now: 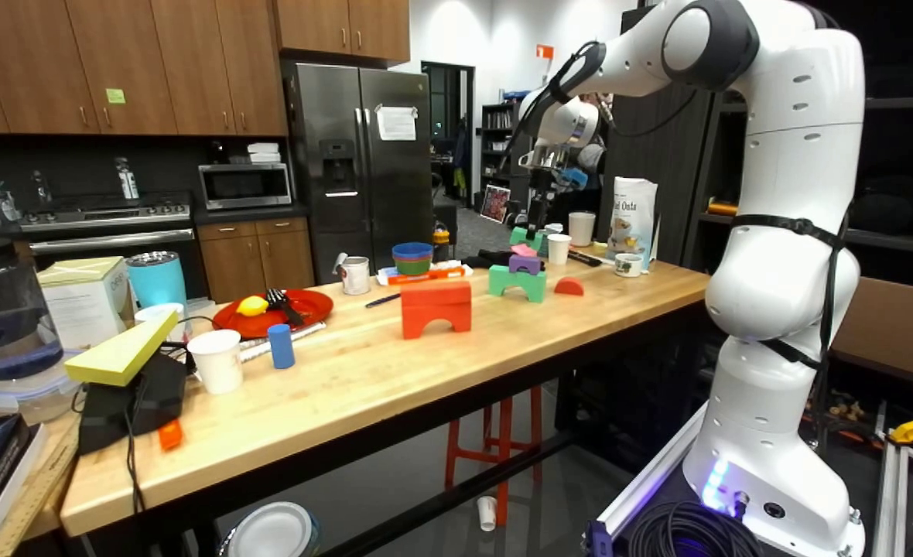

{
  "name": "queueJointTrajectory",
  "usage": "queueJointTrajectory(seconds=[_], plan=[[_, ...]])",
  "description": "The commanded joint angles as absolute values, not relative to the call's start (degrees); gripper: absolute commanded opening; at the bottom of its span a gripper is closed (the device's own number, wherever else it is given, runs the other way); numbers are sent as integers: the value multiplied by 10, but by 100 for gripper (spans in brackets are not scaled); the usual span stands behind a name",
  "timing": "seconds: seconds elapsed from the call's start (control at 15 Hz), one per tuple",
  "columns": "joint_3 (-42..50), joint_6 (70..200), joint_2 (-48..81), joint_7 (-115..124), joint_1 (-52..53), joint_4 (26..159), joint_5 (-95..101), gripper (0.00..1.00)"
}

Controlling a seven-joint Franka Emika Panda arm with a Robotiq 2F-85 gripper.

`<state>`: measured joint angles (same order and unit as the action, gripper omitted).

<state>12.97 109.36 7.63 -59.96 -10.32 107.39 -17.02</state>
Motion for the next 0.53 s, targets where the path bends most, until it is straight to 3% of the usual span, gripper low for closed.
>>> queueJointTrajectory(seconds=[0.0,0.47], plan=[[115,1072,89,-589,-119,1050,-170,16],[112,1058,94,-565,-121,1047,-161,16]])
